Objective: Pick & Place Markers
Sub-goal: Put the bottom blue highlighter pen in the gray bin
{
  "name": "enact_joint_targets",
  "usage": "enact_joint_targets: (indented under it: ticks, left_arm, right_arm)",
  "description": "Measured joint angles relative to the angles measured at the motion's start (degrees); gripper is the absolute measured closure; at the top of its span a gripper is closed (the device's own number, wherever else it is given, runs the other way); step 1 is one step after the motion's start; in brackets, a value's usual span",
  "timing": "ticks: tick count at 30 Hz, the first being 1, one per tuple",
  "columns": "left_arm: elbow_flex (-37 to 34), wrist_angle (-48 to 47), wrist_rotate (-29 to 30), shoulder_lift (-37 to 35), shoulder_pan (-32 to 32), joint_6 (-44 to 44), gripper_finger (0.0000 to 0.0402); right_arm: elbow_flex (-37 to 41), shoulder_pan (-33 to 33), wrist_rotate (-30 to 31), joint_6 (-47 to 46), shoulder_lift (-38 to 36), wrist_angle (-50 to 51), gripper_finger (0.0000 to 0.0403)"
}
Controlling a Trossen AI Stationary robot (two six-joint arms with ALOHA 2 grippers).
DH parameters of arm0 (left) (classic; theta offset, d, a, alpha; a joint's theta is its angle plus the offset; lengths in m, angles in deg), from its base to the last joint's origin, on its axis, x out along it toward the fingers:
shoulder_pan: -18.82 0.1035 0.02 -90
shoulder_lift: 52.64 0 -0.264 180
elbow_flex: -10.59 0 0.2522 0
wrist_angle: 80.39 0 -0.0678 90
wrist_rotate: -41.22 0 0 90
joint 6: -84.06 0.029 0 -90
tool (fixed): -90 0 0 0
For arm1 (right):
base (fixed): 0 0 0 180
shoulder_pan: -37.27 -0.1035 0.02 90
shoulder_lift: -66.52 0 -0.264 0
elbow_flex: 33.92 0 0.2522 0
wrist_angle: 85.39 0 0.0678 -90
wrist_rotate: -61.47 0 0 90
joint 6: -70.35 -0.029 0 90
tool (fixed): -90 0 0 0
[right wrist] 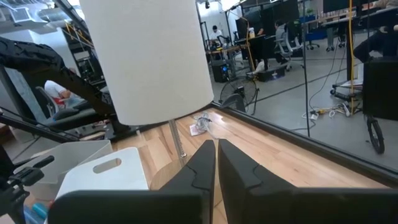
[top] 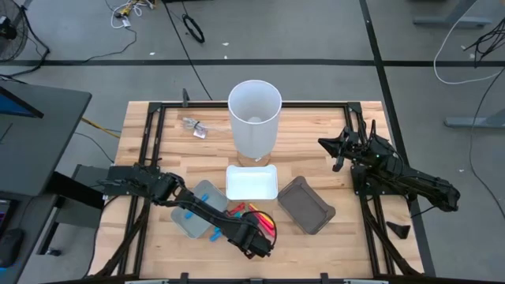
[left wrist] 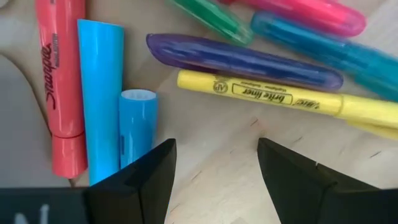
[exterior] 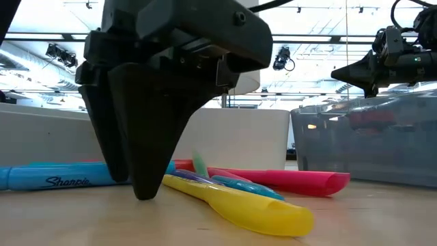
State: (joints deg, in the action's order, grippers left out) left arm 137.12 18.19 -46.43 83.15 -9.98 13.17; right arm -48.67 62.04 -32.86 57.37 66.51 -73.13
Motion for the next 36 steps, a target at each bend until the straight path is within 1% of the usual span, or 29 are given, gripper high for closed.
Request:
enact_joint_targets:
  ticks: [4, 8, 12, 18, 24, 32, 36]
  left_arm:
    - [0.0, 0.0, -0.6, 0.0, 0.0, 0.1, 0.0168]
    - [0.0, -0.1, -2.5, 0.0, 0.0, 0.5, 0.0168]
    - [0.2, -0.8, -2.6, -0.5, 0.1, 1.0, 0.0168]
    - [0.5, -3.6, -1.9, -2.2, 0.1, 0.8, 0.0168]
    - [0.5, -6.2, 0.4, -3.0, 0.1, 0.8, 0.0168]
    - [0.5, -6.4, 0.5, -3.0, 0.7, 1.1, 0.0168]
    - [-1.0, -6.2, 1.0, -3.1, 0.7, 1.1, 0.0168]
  right_arm:
    - [0.0, 0.0, 0.0, 0.0, 0.0, 0.0, 0.0379]
    - [0.0, 0.0, 0.0, 0.0, 0.0, 0.0, 0.0379]
    - [0.0, 0.0, 0.0, 0.0, 0.0, 0.0, 0.0379]
    - [0.0, 0.0, 0.0, 0.0, 0.0, 0.0, 0.0379]
    - [0.0, 0.0, 0.0, 0.0, 0.0, 0.0, 0.0379]
    - [0.0, 0.0, 0.0, 0.0, 0.0, 0.0, 0.0379]
    - [0.0, 0.0, 0.0, 0.0, 0.0, 0.0, 0.0379]
